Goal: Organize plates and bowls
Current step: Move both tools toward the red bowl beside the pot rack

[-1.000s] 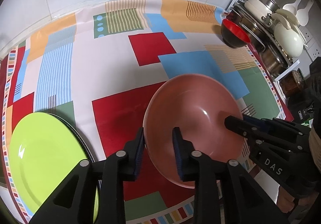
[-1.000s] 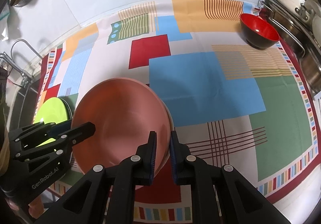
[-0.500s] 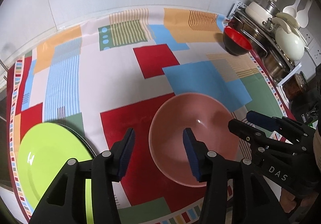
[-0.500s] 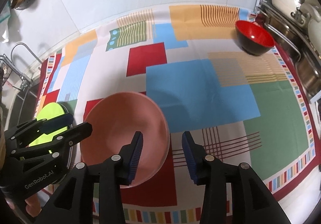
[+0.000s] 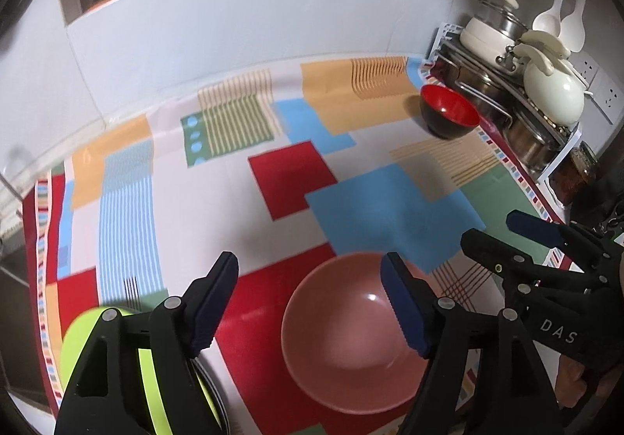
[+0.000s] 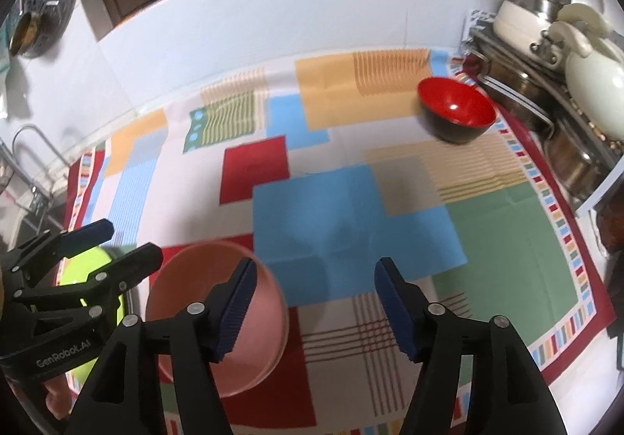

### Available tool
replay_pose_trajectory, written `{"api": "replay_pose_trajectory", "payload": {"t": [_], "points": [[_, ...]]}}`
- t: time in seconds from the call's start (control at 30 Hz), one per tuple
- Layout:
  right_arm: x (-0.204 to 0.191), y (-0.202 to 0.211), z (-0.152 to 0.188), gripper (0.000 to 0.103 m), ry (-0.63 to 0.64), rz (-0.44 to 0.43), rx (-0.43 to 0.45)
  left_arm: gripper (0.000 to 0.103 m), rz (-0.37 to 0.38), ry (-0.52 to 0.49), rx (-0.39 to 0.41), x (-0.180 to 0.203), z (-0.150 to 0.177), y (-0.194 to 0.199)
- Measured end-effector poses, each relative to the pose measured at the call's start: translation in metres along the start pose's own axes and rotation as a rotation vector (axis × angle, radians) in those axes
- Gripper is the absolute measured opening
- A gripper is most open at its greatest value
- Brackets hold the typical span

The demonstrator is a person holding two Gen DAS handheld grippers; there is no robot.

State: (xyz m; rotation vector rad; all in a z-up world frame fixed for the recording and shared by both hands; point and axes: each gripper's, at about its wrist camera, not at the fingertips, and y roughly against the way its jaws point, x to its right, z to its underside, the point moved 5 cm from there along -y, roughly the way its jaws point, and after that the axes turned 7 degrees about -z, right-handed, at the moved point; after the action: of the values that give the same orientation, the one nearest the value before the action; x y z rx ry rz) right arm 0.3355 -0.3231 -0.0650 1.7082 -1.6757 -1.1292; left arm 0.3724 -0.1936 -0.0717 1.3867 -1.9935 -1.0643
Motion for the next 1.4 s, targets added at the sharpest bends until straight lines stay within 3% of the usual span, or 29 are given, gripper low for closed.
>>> {"api": "replay_pose_trajectory", "payload": {"t": [0.33, 0.93, 1.4], "points": [[0.033, 0.012, -0.024, 0.068, -0.053, 0.049, 0.085, 0.086, 0.004, -0.077, 0.065, 0.025, -0.044, -0.003], [0.105, 0.022, -0.077, 0.068, -0.161, 0.184, 0.220, 0.087, 0.055, -0.225, 0.120, 0.082, -0.131, -0.038], [0.155, -0.003, -0.108, 0.068, -0.230, 0.216, 0.256, 0.087, 0.086, -0.303, 0.130, 0.121, -0.185, -0.086]]}}
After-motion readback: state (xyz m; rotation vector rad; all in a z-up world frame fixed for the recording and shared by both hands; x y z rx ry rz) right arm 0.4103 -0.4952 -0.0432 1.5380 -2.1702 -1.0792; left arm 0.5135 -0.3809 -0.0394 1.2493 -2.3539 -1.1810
